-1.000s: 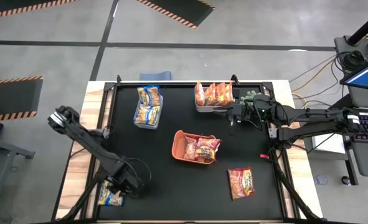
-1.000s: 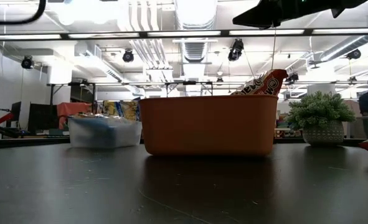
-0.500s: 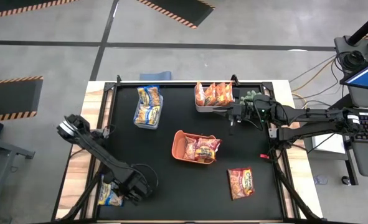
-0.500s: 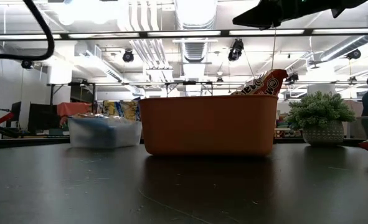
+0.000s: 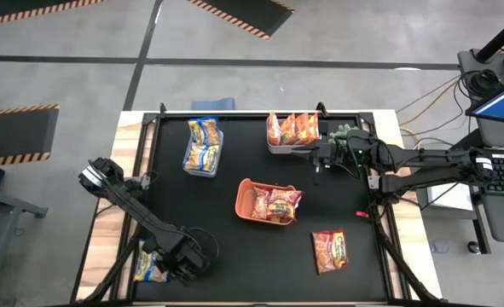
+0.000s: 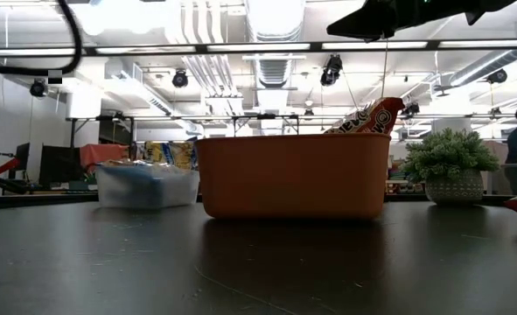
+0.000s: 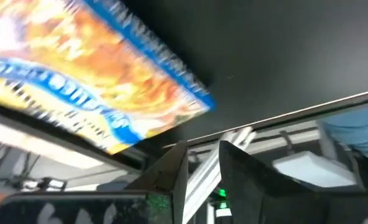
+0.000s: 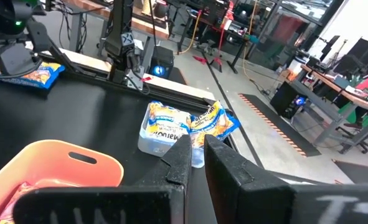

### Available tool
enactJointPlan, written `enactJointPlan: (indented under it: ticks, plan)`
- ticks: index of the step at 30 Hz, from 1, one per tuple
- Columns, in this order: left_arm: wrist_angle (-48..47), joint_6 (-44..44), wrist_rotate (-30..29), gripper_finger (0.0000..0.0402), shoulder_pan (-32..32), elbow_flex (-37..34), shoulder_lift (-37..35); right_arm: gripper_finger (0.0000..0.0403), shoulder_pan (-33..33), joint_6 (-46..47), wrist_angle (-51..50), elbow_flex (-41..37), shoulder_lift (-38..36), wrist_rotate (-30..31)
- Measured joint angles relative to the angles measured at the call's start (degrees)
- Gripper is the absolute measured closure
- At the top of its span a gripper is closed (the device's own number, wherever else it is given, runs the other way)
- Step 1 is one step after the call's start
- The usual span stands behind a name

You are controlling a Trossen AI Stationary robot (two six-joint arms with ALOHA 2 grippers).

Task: Sort Maruchan noodles
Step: Put the blue noodle packet into the transparent bin

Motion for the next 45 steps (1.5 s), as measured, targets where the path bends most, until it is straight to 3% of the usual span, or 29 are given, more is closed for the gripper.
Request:
enactJointPlan:
  ticks: [11, 16, 23, 28, 31, 35, 39, 45]
  plan:
    - [-7.40, -0.09, -2.91, 0.0326, -3.20, -1.00, 0.88, 0.0369, 0.00, 0.00, 0.00, 0.00, 0.00, 0.00]
    - [-7.35, 0.11, -10.18, 0.0326, -3.13, -1.32, 0.94, 0.0369, 0.00, 0.00, 0.01, 0.00, 0.00, 0.02]
    - [-5.57, 2.21, -15.48, 0.0326, -3.02, -1.39, 0.94, 0.0369, 0.00, 0.00, 0.02, 0.00, 0.00, 0.02]
    - [5.38, 9.94, -31.93, 0.0326, -0.88, 0.68, 0.96, 0.0369, 0.00, 0.00, 0.03, 0.00, 0.00, 0.02]
    - [5.09, 18.27, -37.84, 0.0326, -0.09, 3.94, 0.96, 0.0369, 0.00, 0.00, 0.02, 0.00, 0.00, 0.02]
    - [-0.78, 23.13, -40.80, 0.0326, 0.17, 7.97, 0.96, 0.0369, 0.00, 0.00, 0.04, 0.00, 0.00, 0.02]
    - [-7.12, 22.36, -41.18, 0.0326, 0.01, 9.80, 0.96, 0.0369, 0.00, -0.24, 0.04, 0.00, 0.00, 0.02]
    - [-5.97, 22.27, -44.63, 0.0326, -1.07, 9.17, -0.18, 0.0369, 0.00, -0.28, 0.04, 0.00, 0.00, 0.02]
